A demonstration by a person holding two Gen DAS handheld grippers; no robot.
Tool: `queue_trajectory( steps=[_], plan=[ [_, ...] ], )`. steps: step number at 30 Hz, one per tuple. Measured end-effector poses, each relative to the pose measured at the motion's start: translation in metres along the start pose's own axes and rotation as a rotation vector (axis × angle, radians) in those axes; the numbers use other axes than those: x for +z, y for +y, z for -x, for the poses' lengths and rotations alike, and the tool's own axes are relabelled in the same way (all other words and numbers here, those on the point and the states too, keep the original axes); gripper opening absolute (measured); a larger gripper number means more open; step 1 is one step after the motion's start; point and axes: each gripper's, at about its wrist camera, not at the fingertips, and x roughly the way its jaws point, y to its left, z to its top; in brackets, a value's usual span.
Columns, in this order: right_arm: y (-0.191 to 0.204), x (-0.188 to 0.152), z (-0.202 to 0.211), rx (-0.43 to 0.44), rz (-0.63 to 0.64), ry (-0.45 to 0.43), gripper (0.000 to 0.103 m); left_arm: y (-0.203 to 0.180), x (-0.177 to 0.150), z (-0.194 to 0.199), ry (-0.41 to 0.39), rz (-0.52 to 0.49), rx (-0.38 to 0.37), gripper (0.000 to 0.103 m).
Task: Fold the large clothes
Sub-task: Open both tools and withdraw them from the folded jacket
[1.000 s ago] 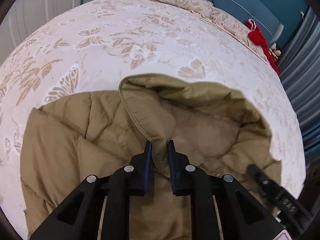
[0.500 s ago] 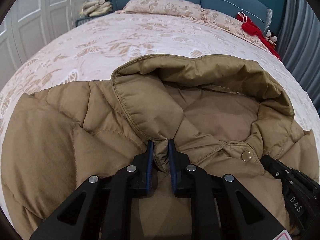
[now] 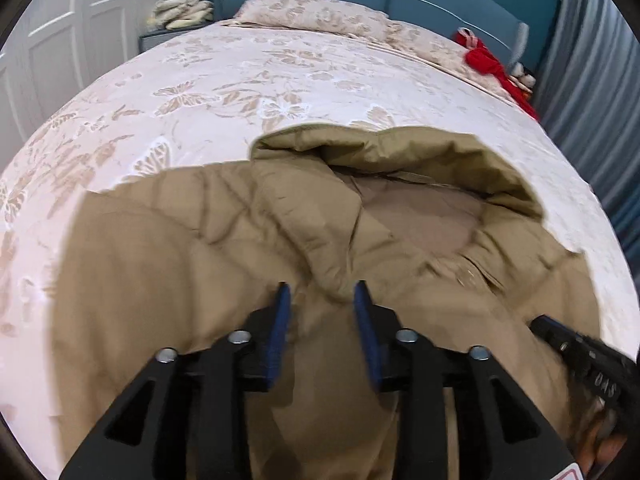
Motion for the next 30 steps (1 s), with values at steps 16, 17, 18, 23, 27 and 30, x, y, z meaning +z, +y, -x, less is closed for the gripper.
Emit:
queue_trajectory(
  steps=[16,17,18,23,27,30],
  plan=[
    [0.021,0.178,-0.033,-0.052,-0.175,-0.103,0.015,-0.007,0.165,-0.03,0.007,0.145,0.132,0.04],
    [0.019,0.177,-0.044,-0.058,-0.187,-0.082,0.015,-0.01,0.158,-0.05,0.06,0.137,0.149,0.04],
    [0.018,0.174,-0.053,-0.065,-0.192,-0.064,0.015,-0.01,0.153,-0.06,0.09,0.13,0.154,0.04],
    [0.018,0.138,-0.078,-0.043,-0.129,0.02,0.015,-0.009,0.109,-0.085,0.147,0.084,0.135,0.039],
    [0.029,0.104,-0.072,-0.086,0.035,0.025,0.012,-0.011,0.079,-0.074,0.093,-0.01,0.13,0.04],
    [0.028,0.088,-0.072,-0.116,0.095,0.03,0.01,-0.015,0.065,-0.073,0.066,-0.075,0.157,0.041]
  ],
)
